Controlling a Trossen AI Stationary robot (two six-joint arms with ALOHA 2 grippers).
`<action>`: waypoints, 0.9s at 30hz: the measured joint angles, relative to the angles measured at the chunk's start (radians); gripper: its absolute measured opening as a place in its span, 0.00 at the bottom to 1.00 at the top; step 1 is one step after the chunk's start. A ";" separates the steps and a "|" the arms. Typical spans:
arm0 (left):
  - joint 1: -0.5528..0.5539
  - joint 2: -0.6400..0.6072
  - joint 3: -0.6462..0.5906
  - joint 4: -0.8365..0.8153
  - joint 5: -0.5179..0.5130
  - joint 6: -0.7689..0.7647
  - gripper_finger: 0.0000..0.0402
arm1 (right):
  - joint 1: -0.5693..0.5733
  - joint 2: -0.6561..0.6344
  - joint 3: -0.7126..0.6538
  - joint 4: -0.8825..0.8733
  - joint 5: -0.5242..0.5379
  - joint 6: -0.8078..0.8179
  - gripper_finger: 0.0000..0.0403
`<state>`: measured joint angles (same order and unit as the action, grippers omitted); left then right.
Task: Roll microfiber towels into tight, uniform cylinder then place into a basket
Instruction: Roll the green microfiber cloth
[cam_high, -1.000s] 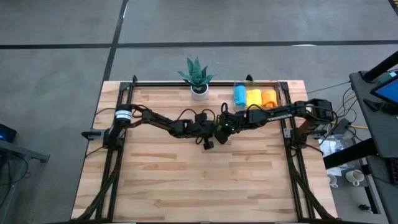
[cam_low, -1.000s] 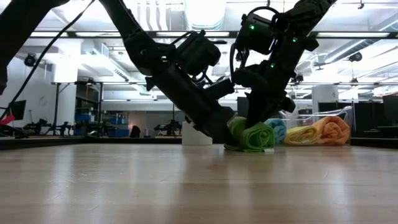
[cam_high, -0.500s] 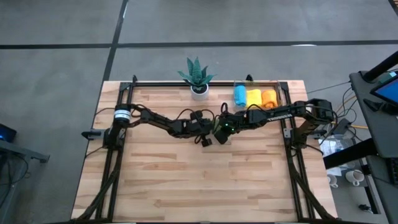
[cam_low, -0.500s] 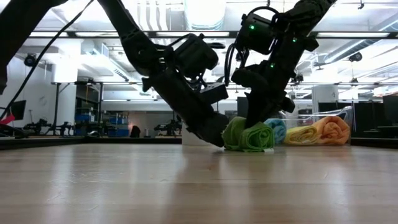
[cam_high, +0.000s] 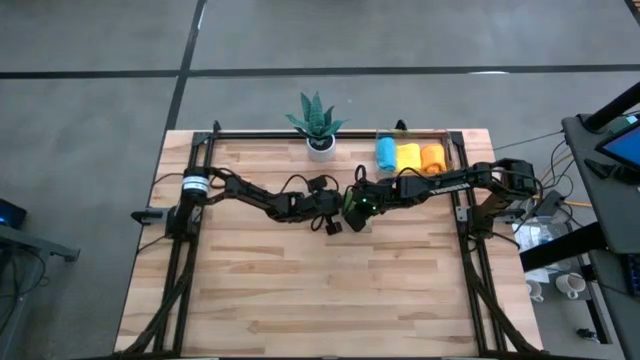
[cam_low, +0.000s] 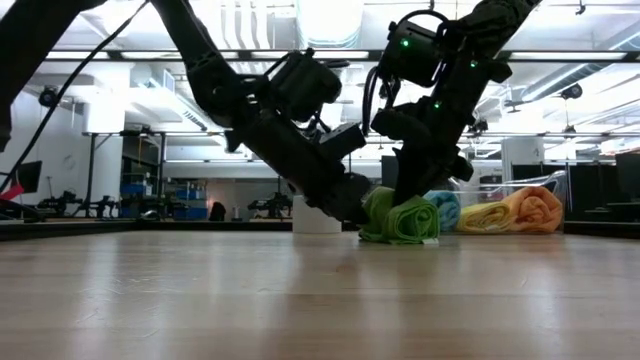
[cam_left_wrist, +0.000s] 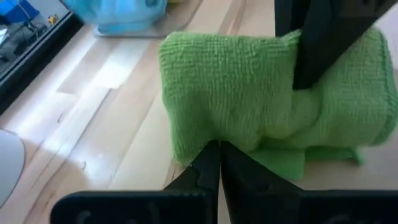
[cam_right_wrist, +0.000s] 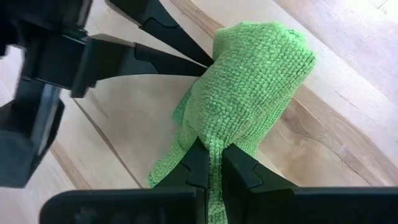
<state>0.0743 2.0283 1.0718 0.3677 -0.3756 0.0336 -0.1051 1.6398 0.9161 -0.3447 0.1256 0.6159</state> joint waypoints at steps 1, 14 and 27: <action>0.005 0.006 0.000 0.013 0.001 0.003 0.00 | 0.000 0.000 0.000 0.000 -0.001 0.000 0.03; 0.103 0.110 0.001 0.181 0.099 0.000 0.00 | 0.000 0.000 0.000 0.037 -0.024 -0.014 0.03; 0.099 -0.020 -0.094 0.103 -0.023 0.024 0.00 | -0.003 0.000 0.000 -0.006 0.028 0.018 0.03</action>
<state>0.1733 2.0086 0.9776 0.4710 -0.3984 0.0574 -0.1085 1.6398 0.9157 -0.3508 0.1534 0.6340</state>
